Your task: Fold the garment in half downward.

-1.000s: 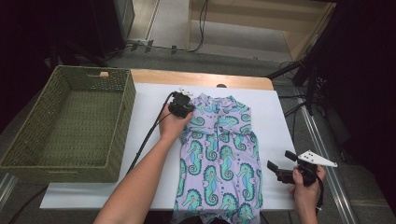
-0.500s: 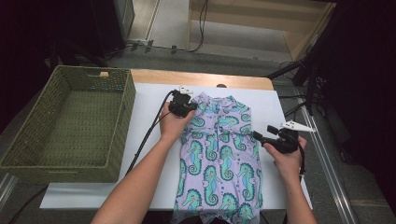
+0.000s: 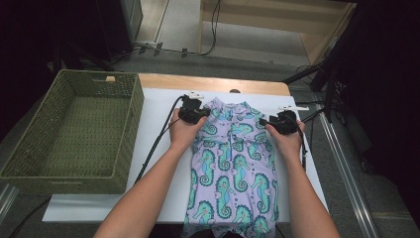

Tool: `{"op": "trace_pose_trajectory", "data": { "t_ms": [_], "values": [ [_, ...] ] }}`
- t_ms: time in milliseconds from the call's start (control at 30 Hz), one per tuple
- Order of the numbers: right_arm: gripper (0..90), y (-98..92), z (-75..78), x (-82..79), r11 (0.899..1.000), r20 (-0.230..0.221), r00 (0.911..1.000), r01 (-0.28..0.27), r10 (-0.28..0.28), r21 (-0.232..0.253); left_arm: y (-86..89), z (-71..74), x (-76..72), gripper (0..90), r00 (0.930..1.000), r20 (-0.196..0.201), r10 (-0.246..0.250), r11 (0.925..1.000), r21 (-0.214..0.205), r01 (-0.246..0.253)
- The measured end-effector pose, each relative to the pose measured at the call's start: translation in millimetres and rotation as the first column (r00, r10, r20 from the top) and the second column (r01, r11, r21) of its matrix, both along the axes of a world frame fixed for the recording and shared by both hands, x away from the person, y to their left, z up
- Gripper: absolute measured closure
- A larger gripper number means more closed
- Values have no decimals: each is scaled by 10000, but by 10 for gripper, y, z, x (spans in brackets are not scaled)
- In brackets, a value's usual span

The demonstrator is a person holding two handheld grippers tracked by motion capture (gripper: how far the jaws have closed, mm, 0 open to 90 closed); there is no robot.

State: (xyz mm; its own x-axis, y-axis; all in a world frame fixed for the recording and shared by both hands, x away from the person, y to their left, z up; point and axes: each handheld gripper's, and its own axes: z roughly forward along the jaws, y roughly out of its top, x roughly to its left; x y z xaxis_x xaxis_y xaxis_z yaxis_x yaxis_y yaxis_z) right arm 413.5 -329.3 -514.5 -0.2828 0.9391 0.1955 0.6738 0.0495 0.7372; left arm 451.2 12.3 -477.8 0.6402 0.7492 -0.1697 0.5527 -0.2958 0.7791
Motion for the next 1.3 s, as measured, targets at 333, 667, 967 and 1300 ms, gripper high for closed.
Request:
{"op": "trace_pose_trajectory", "data": {
  "t_ms": [333, 667, 967, 1300],
  "values": [
    [403, 114, -88, 221, 9945, -236, 9991, 313, -339, -997, 36, -11, -12, 873, 10000, -66, 8, 9999, 172, -7],
    [788, 215, -67, 221, 9976, -544, 9985, -125, 87, -688, 31, -30, -21, 872, 9999, -138, -7, 9999, 131, 9],
    [851, 212, 58, 108, 9917, -41, 9917, -1286, 1286, -16, 71, 13, -13, 873, 9998, 24, 209, 9997, 84, -209],
    [857, 203, 503, 210, 9925, 976, 9899, -1084, 1026, 562, 164, 316, 175, 881, 9976, 317, 623, 9981, -40, -622]
  ]
}}
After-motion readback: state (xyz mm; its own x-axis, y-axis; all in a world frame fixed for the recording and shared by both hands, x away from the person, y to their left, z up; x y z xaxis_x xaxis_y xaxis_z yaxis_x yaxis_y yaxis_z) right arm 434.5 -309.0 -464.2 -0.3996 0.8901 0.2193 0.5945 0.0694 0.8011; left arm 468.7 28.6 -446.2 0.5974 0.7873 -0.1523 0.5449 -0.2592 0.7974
